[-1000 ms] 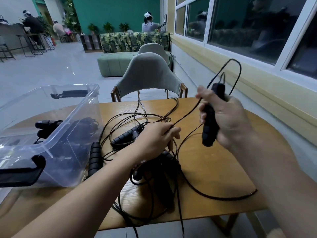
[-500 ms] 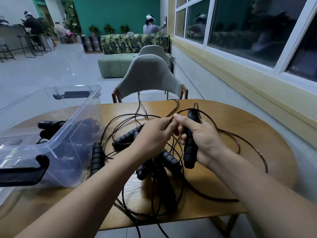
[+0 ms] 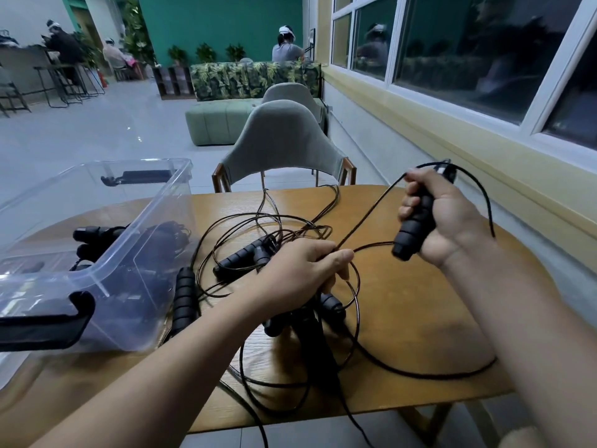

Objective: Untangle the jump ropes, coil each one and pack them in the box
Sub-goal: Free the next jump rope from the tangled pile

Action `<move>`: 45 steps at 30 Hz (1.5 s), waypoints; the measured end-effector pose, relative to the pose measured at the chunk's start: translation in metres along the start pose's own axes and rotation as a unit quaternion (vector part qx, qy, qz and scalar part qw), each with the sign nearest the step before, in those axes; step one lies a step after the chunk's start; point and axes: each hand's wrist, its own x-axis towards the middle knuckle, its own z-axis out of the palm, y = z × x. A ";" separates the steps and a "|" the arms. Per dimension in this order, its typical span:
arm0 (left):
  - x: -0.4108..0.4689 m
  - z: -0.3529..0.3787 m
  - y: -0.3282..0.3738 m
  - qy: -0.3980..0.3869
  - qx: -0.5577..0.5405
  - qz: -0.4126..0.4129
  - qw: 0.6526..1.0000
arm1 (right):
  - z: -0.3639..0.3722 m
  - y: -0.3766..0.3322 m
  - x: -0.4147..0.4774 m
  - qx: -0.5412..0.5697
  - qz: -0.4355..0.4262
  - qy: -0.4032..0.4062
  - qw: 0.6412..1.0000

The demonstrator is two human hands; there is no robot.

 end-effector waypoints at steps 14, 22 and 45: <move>0.009 -0.017 0.001 0.153 -0.198 0.008 0.968 | 0.012 0.048 -0.057 -0.314 0.141 -0.253 0.904; 0.012 -0.021 0.003 0.199 -0.223 0.011 0.954 | 0.016 0.064 -0.079 -0.367 0.158 -0.324 0.857; -0.022 0.002 0.009 -0.100 -0.220 -0.066 0.968 | 0.007 0.005 -0.049 -0.175 0.000 -0.192 0.966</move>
